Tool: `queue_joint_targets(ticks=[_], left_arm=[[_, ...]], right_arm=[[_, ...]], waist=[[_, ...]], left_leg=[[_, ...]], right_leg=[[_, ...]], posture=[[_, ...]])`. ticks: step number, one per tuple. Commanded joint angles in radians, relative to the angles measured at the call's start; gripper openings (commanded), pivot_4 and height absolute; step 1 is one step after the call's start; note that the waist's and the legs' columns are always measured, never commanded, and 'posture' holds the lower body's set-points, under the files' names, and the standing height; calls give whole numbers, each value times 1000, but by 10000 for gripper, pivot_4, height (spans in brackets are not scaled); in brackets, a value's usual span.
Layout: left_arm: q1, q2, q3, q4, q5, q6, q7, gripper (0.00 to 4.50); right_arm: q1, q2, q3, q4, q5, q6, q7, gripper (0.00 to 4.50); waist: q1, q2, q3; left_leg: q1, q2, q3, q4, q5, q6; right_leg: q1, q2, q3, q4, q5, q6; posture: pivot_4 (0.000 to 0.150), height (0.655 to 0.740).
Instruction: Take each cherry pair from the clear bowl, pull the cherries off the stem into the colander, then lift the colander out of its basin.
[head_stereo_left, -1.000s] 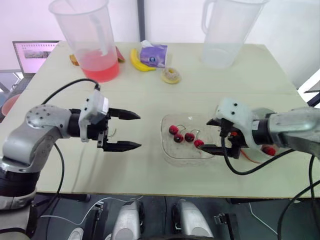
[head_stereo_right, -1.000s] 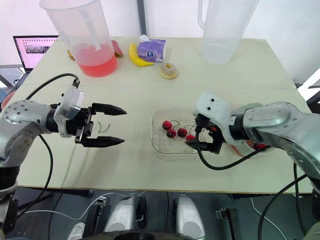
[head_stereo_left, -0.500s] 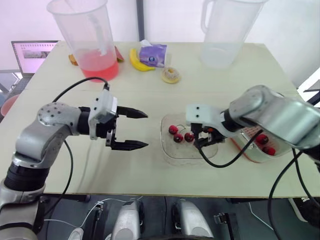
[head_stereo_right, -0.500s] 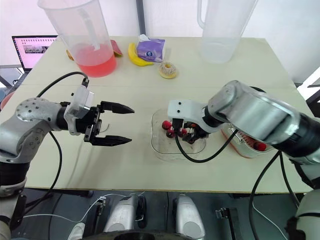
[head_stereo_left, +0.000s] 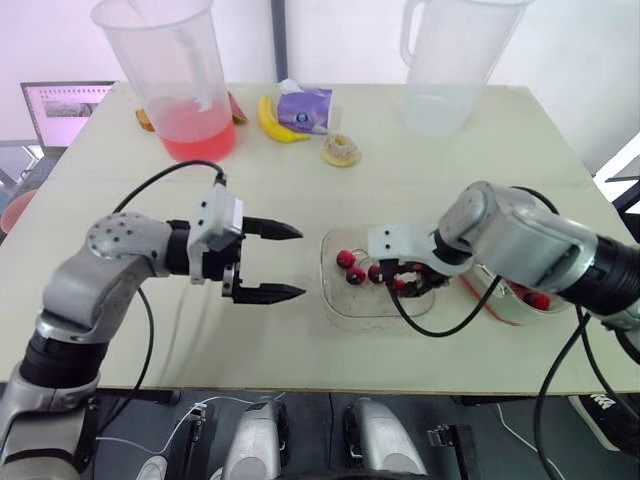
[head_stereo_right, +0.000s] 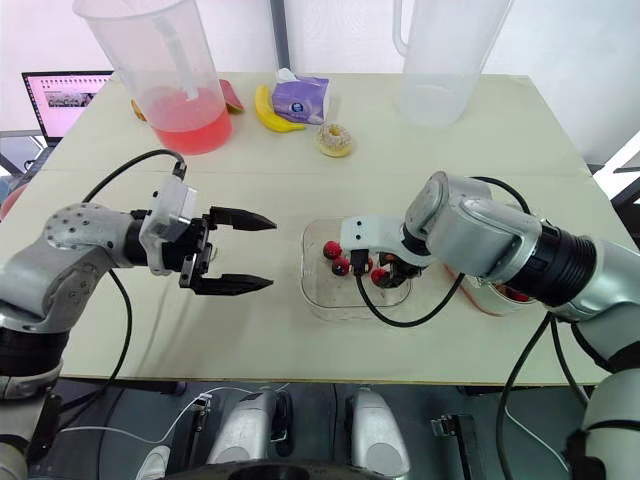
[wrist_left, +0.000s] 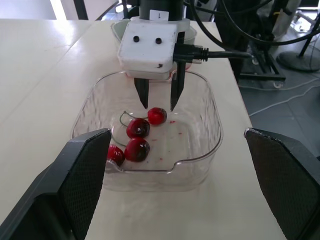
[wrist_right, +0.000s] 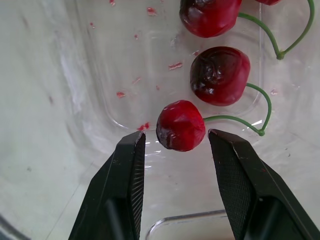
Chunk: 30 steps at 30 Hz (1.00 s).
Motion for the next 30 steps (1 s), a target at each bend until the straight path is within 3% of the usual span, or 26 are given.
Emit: queue_joint_targets(ticks=[1, 15, 17, 19, 21, 30], left_arm=[[-2, -5, 6, -43, -17, 9, 18, 45000], [-12, -4, 12, -57, -29, 45, 38, 45000], [-14, -4, 12, -56, -29, 47, 38, 45000], [-15, -4, 13, -56, -30, 49, 38, 45000], [-16, -5, 14, -58, -32, 52, 40, 45000], [-36, -9, 13, -49, -37, 63, 45, 45000]], right_arm=[[6, 0, -7, 9, -53, -12, 16, 21164], [78, 43, -2, 46, -157, -39, 47, 21164], [81, 48, -7, 51, -170, -46, 50, 15884], [83, 52, -16, 49, -177, -47, 54, 7862], [81, 57, -32, 40, -175, -40, 56, 3874], [42, -8, -195, -129, -121, 45, 92, 3690]], waist=[[0, 0, 0], [1, 0, 0], [1, 0, 0], [1, 0, 0], [1, 0, 0], [2, 0, 0]], left_leg=[[0, 0, 0, 0, 0, 0], [0, 0, 0, 0, 0, 0], [0, 0, 0, 0, 0, 0], [0, 0, 0, 0, 0, 0], [0, 0, 0, 0, 0, 0], [0, 0, 0, 0, 0, 0]], right_leg=[[0, 0, 0, 0, 0, 0], [0, 0, 0, 0, 0, 0], [0, 0, 0, 0, 0, 0], [0, 0, 0, 0, 0, 0], [0, 0, 0, 0, 0, 0], [0, 0, 0, 1, 0, 0]], posture=[[1500, 7400], [1500, 7400], [1500, 7400], [1500, 7400], [1500, 7400], [1500, 7400]])
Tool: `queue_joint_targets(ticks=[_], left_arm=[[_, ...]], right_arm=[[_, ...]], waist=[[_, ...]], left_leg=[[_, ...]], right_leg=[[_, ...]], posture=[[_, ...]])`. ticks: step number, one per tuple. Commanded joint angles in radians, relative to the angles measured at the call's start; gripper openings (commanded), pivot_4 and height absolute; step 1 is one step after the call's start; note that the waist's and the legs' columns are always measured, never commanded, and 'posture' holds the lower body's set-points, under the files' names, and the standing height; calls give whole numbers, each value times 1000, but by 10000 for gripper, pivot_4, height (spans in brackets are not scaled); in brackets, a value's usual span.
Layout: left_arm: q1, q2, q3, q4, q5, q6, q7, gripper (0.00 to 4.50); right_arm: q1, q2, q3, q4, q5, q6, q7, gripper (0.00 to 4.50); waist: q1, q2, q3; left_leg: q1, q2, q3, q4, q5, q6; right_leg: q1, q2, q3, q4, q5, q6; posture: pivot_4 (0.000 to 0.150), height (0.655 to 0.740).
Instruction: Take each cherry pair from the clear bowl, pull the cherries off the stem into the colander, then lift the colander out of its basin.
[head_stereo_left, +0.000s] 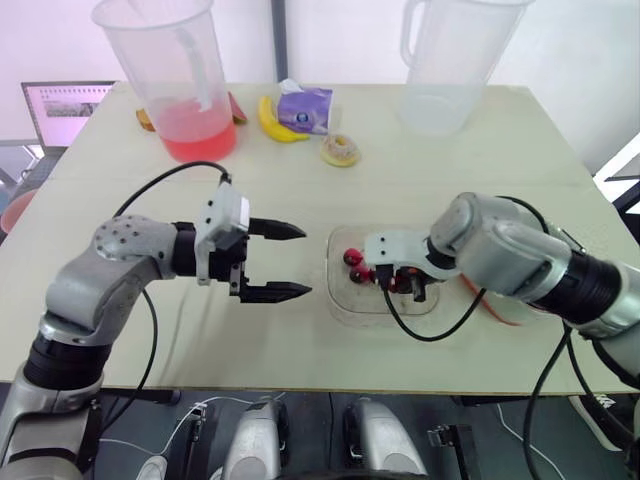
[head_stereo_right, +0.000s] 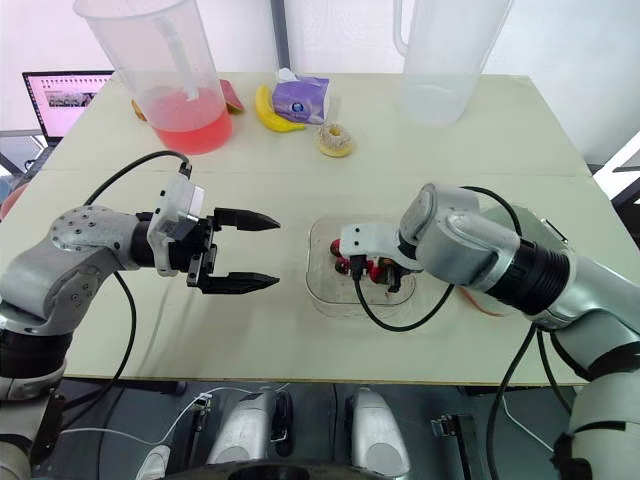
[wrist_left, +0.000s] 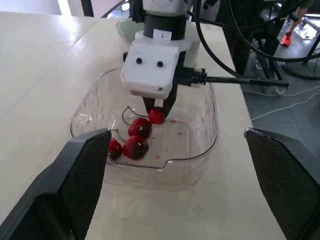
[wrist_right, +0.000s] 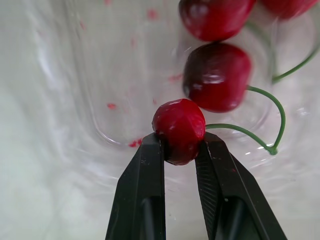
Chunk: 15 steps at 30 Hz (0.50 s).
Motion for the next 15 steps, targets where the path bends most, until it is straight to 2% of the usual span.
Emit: queue_joint_targets(ticks=[1, 5, 7, 11, 15], left_arm=[[-36, 1, 14, -17, -20, 2, -1, 45000], [-73, -16, 14, 17, -26, 5, 7, 45000], [-98, -29, 14, 39, -32, 13, 13, 45000], [-155, -68, 27, 83, -66, 65, 42, 45000], [-232, -112, 26, 134, -115, 151, 71, 45000]], right_arm=[[-35, -65, -139, -132, 37, 41, 19, 3690], [16, -116, -263, -246, 32, -22, -35, 3690], [64, -136, -316, -287, -2, -124, -82, 3690], [189, -179, -401, -331, -88, -445, -161, 3690], [334, -227, -443, -317, -235, -789, -262, 3690]], waist=[[1, 0, 0], [2, 0, 0], [1, 0, 0], [2, 0, 0], [3, 0, 0]], left_leg=[[0, 0, 0, 0, 0, 0], [0, 0, 0, 0, 0, 0], [1, 0, -1, 0, 0, 0], [1, 0, -1, 0, 0, 0], [1, -1, -1, 1, 0, -1]], right_leg=[[0, 0, 0, 0, 0, 0], [1, -1, 0, 0, 0, 0], [2, 0, 0, 0, 0, 0], [2, 0, 0, 0, 0, 0], [2, 1, 0, 0, 0, 1]], posture=[[1500, 7400], [1500, 7400], [1500, 7400], [1500, 7400], [1500, 7400]])
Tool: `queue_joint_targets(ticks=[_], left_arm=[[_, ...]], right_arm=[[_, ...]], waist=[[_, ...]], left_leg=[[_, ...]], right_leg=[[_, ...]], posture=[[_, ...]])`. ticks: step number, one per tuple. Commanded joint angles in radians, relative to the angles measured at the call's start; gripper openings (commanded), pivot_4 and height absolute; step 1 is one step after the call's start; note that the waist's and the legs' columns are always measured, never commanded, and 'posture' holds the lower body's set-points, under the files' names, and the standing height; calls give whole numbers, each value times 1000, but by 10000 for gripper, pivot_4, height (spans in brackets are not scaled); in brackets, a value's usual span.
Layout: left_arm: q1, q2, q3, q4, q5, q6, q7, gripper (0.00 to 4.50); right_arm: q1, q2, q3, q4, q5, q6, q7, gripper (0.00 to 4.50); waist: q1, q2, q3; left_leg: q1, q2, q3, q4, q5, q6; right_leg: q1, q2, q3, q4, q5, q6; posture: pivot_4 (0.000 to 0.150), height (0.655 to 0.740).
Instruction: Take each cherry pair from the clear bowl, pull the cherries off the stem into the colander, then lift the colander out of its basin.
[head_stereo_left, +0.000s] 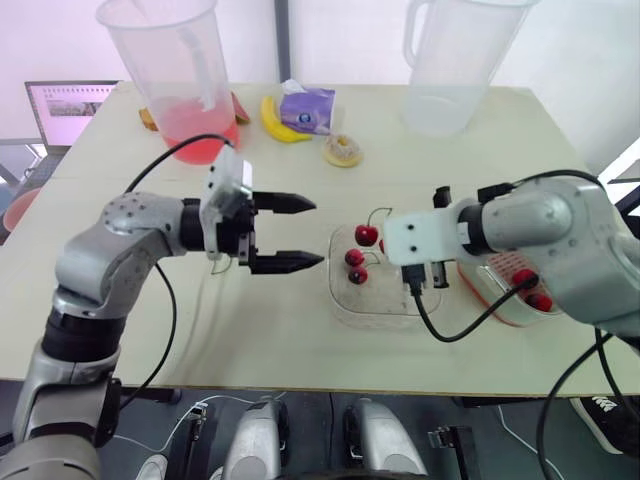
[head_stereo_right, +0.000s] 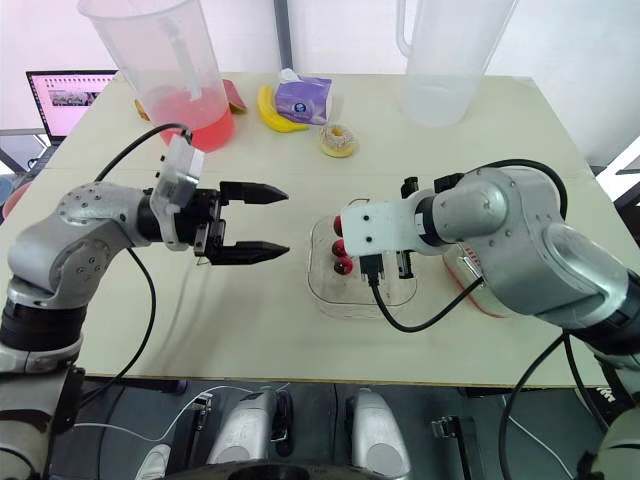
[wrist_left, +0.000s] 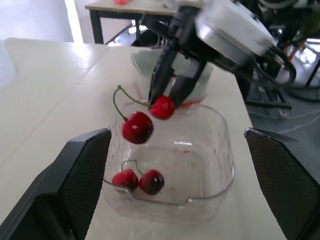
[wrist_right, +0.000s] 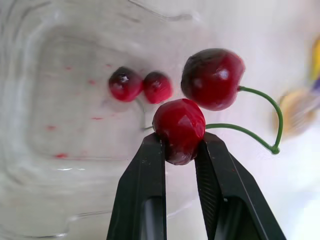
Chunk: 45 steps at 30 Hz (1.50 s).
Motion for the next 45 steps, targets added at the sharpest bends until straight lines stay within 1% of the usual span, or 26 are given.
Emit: queue_joint_targets(ticks=[1, 4, 6, 8, 10, 12, 14, 16, 23, 29, 32, 33, 35, 38, 39, 40, 45], left_arm=[[-79, -35, 15, 30, -50, 66, 36, 45000], [-145, -86, -13, 97, -17, 91, 82, 45000], [-183, -112, -42, 137, 12, 107, 106, 45000], [-212, -137, -68, 167, 30, 134, 129, 45000], [-224, -145, -112, 175, 52, 158, 125, 45000], [-227, -142, -149, 171, 76, 174, 120, 45000], [-236, -153, -157, 172, 63, 236, 136, 45000], [-252, -172, -154, 185, 44, 312, 162, 45000], [-317, -221, -123, 251, 29, 445, 216, 45000], [-326, -227, -143, 262, 38, 471, 206, 45000], [-323, -226, -163, 257, 46, 467, 196, 36529], [-324, -231, -163, 258, 44, 469, 196, 30128], [-328, -241, -165, 266, 44, 470, 198, 21954], [-328, -241, -177, 278, 55, 467, 193, 7735], [-328, -238, -182, 279, 59, 463, 187, 2388], [-327, -237, -184, 281, 59, 463, 181, 663], [-326, -233, -193, 281, 60, 465, 165, 663]], right_arm=[[85, -35, -55, -1, -144, -309, -92, 3690], [152, -32, -68, 29, -243, -487, -138, 3690], [183, -34, -66, 56, -321, -566, -146, 3690], [195, -22, -68, 77, -389, -612, -149, 3690], [199, 10, -70, 85, -424, -609, -124, 3690], [200, 40, -75, 87, -448, -603, -97, 3690], [194, 73, -79, 88, -468, -607, -80, 3690], [190, 99, -82, 89, -486, -617, -64, 3690], [210, 139, -102, 78, -505, -655, -18, 3690], [221, 168, -125, 78, -507, -679, 7, 3690], [221, 180, -132, 79, -511, -686, 19, 3690], [220, 184, -135, 81, -513, -689, 22, 3690], [220, 190, -137, 84, -512, -692, 29, 3690], [220, 199, -140, 86, -513, -696, 35, 3690], [220, 203, -141, 87, -514, -697, 37, 3690], [220, 206, -143, 88, -515, -697, 39, 3690], [220, 220, -148, 93, -523, -697, 46, 3690]], waist=[[0, 0, 0], [0, 0, 0], [0, 0, 0], [-3, 0, 0], [-3, 0, 0], [-3, 0, 0], [-3, 0, 0], [-1, 0, 0], [2, 0, 0], [-1, 0, 0], [0, 0, 0], [0, 0, 0], [2, 0, 0], [1, 0, 0], [1, 0, 0], [1, 0, 0], [0, 0, 0]], left_leg=[[0, 0, 0, 0, 0, 0], [0, 0, 0, 0, 4, -6], [1, 0, 0, 0, 4, -6], [1, 0, 0, 0, 4, -7], [1, 0, 0, 0, 4, -8], [1, 0, 0, 0, 5, -8], [1, 1, 0, 0, 5, -8], [1, 1, 0, 0, 5, -9], [1, 0, -1, 1, 5, -8], [1, 0, -1, 1, 5, -9], [1, 0, -1, 1, 6, -9], [1, 0, -1, 1, 6, -9], [1, 0, -1, 1, 6, -9], [1, 0, -1, 1, 5, -9], [1, 0, -1, 1, 5, -9], [2, 0, -1, 1, 5, -9], [2, 0, -1, 1, 6, -9]], right_leg=[[0, 0, 0, 0, 0, 0], [0, 1, 0, 0, 0, 0], [1, 2, 0, 0, 0, 0], [0, 2, 0, 0, 0, 0], [0, 2, 0, 0, 0, 0], [0, 3, 1, 0, 0, 0], [0, 3, 1, 1, 0, 0], [0, 2, 1, 1, 0, 0], [1, 2, 0, 1, 0, 0], [1, 2, 0, 1, 0, 0], [1, 2, 0, 1, 0, 0], [1, 2, 0, 1, 0, 0], [1, 2, 0, 1, 0, 0], [2, 2, 0, 1, 0, 0], [2, 2, 0, 1, 0, 0], [2, 2, 0, 1, 0, 0], [2, 2, 0, 1, 0, 0]], posture=[[1500, 7400], [1500, 7400], [1500, 7400], [1500, 7400], [1500, 7400], [1500, 7400], [1500, 7400], [1500, 7400], [1500, 7400], [1500, 7400], [1500, 7400], [1500, 7400], [1500, 7400], [1500, 7400], [1500, 7400], [1500, 7400], [1500, 7400]])
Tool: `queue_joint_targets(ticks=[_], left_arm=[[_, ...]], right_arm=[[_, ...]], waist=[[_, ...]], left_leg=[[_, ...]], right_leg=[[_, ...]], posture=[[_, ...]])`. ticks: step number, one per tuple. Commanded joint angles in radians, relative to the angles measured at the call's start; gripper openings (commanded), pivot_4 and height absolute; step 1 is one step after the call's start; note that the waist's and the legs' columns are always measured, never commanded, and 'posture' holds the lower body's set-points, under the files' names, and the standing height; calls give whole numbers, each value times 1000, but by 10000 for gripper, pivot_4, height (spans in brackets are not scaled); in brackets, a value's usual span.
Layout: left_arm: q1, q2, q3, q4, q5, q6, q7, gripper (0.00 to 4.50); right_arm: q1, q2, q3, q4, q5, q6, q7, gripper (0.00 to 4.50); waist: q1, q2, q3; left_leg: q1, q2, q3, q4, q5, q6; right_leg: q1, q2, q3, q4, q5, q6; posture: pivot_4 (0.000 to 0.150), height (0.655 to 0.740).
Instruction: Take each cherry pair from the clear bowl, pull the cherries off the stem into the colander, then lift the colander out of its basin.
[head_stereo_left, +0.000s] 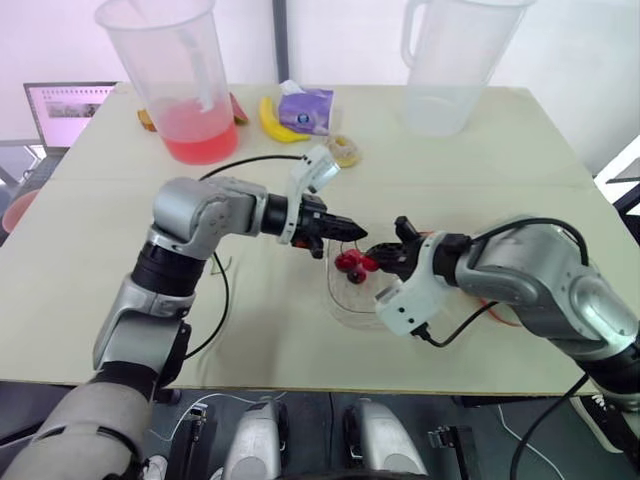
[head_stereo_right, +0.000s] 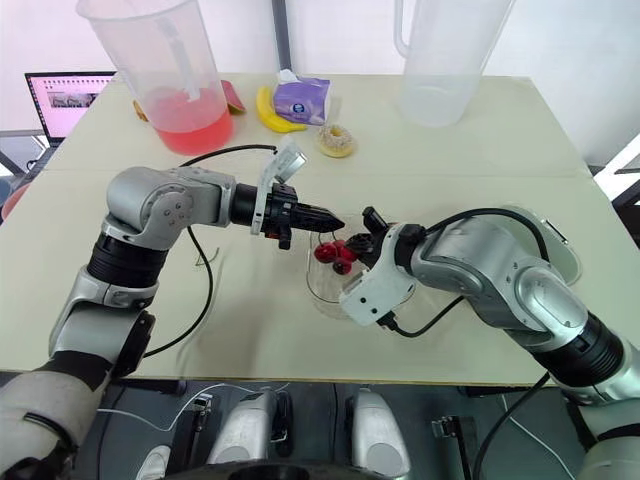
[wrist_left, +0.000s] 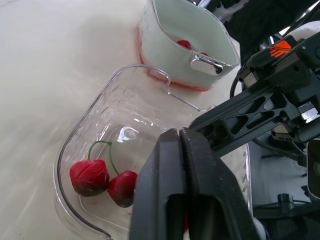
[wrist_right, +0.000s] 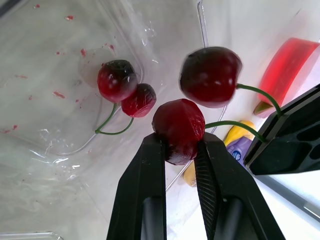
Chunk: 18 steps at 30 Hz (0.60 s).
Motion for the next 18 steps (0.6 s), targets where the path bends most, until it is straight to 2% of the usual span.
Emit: queue_joint_targets(ticks=[1, 13, 15, 18], left_arm=[[-23, 5, -3, -20, 2, -4, -18, 663], [-26, -1, 8, -25, 0, -7, -16, 663], [-28, -3, 10, -23, -1, -7, -14, 0], [-28, -3, 14, -22, 0, -12, -13, 0]], right_arm=[[-5, 9, -42, -11, -12, -1, 4, 3690], [25, 57, -78, -37, 3, 101, 31, 3690], [27, 62, -80, -40, 3, 116, 36, 13460], [37, 75, -94, -47, 9, 184, 60, 25405]], waist=[[0, 0, 0], [1, 0, 0], [1, 0, 0], [1, 0, 0]], left_leg=[[0, 0, 0, 0, 0, 0], [0, 0, 0, 0, 0, 0], [0, 0, 0, 0, 0, 0], [0, 0, 0, 0, 0, 0]], right_leg=[[0, 0, 0, 0, 0, 0], [0, 0, 0, 0, 0, 0], [0, 0, 0, 0, 0, 0], [0, 0, 0, 0, 0, 0]], posture=[[1500, 7400], [1500, 7400], [1500, 7400], [1500, 7400]])
